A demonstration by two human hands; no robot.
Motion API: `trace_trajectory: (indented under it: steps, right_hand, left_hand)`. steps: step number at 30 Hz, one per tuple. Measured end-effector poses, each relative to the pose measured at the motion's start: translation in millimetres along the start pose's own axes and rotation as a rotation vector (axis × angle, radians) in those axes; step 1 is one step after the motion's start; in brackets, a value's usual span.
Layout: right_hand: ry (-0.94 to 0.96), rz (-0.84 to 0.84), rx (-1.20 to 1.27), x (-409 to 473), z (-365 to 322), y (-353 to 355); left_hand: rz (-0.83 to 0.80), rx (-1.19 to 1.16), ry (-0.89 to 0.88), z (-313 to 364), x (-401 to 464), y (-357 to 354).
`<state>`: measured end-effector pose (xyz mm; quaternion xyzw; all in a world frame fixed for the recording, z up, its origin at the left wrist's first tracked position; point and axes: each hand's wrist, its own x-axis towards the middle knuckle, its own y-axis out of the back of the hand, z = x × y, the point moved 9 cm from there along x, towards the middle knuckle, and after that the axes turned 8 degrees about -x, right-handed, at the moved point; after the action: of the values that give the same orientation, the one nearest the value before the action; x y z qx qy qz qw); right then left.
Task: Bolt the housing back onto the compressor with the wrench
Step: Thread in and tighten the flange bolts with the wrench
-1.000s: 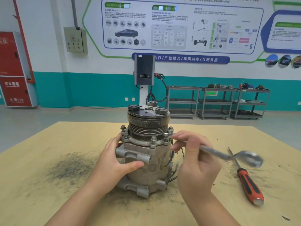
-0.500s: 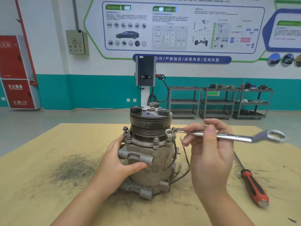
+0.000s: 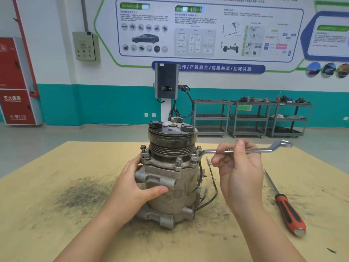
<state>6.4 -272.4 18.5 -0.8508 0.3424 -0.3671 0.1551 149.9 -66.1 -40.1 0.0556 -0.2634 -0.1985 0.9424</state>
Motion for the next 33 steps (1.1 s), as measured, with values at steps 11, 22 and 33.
trace_trajectory:
  steps: [11,22,33]
  right_hand:
    - [0.787,-0.294,-0.565,-70.3,-29.3,-55.5]
    - [0.295,-0.067,-0.060,-30.7,-27.2,-20.1]
    - [-0.121,-0.034,0.141,0.7,12.1,-1.1]
  left_hand:
    - [0.027,0.023,-0.058,3.2,2.2,0.4]
    - [0.001,-0.014,-0.033,2.5,-0.5,-0.5]
    - [-0.008,-0.004,-0.014,3.6,-0.9,-0.4]
